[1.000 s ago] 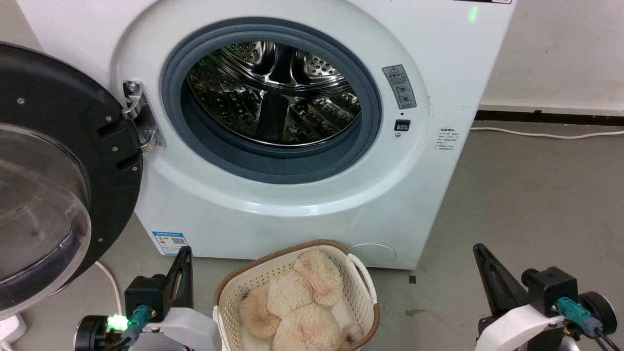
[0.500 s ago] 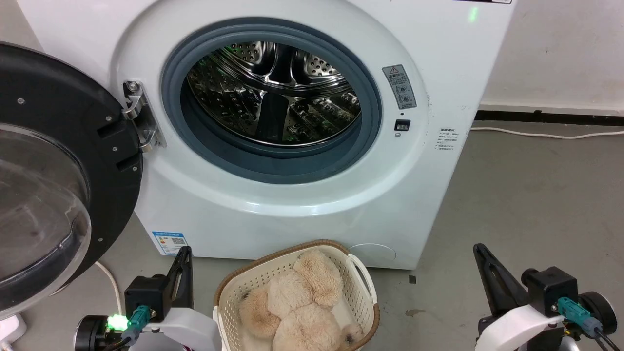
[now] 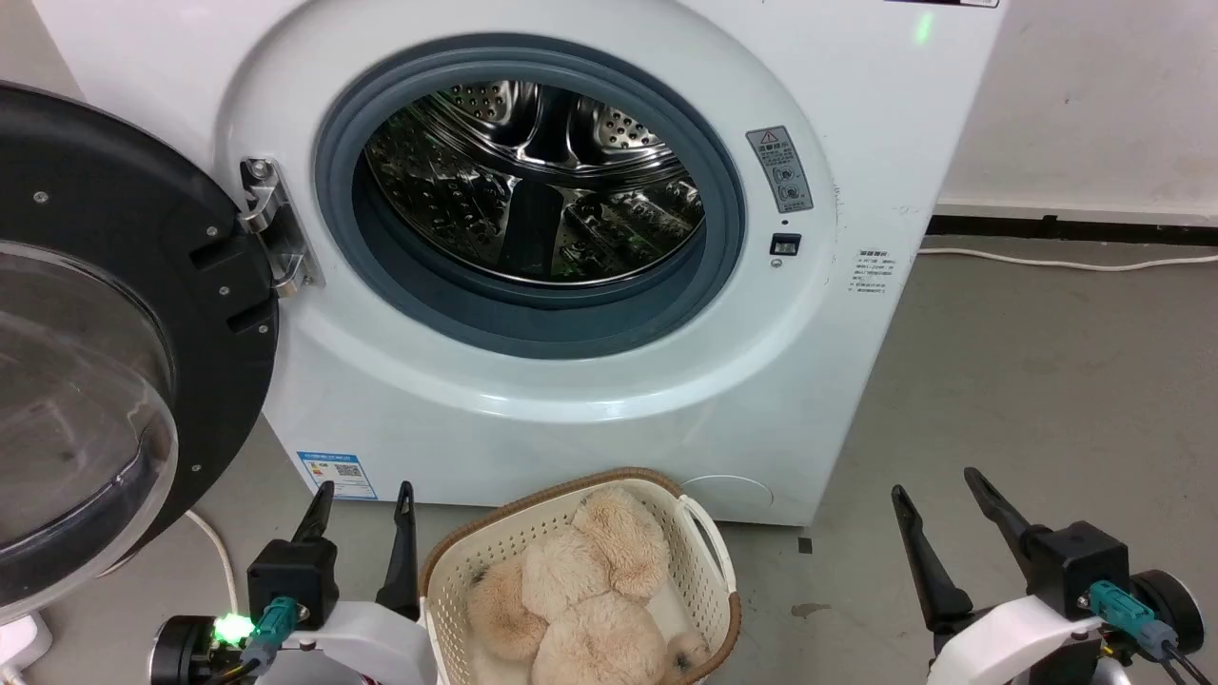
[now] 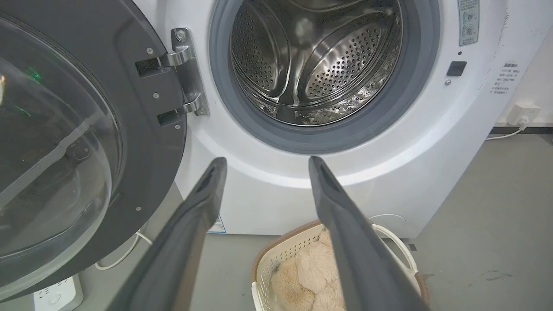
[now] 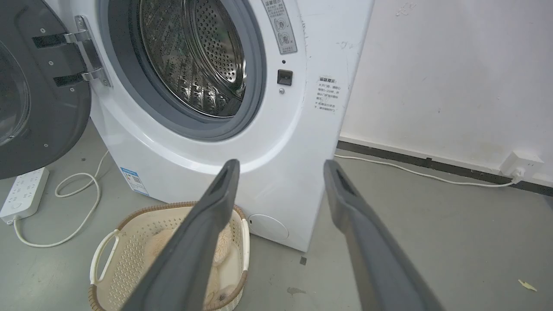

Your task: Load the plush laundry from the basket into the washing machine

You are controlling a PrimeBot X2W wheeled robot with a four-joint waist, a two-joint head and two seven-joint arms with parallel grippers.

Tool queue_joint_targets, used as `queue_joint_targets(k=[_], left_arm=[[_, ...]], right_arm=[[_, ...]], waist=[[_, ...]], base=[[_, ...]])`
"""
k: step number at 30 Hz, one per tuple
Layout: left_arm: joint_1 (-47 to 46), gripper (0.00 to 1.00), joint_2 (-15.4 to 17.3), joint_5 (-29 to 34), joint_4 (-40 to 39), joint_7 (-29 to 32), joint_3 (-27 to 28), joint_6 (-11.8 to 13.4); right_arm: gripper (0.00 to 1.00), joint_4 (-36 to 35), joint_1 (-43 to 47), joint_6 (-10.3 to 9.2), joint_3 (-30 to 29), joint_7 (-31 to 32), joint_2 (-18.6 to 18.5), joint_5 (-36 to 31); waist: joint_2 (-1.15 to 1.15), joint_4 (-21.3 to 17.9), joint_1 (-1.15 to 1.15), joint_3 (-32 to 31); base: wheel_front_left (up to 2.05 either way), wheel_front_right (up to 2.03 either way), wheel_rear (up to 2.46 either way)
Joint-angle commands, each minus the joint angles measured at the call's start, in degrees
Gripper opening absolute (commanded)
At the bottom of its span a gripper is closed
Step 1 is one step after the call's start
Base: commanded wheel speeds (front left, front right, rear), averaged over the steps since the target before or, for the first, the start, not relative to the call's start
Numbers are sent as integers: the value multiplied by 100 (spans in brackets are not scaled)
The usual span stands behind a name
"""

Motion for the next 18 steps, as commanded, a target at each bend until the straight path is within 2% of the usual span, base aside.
queue_joint_targets(k=[1,18], left_arm=[[24,100,0,-71,-1,-58,-27,9],[-30,100,0,-382,152,-253,-229,70]], right_arm=[[100,-4,54,0,0,-54,0,75],[100,-24,167,1,-17,-259,-2,333]], waist=[[0,0,0,1],[0,-8,0,100]], base=[[0,0,0],[0,0,0]])
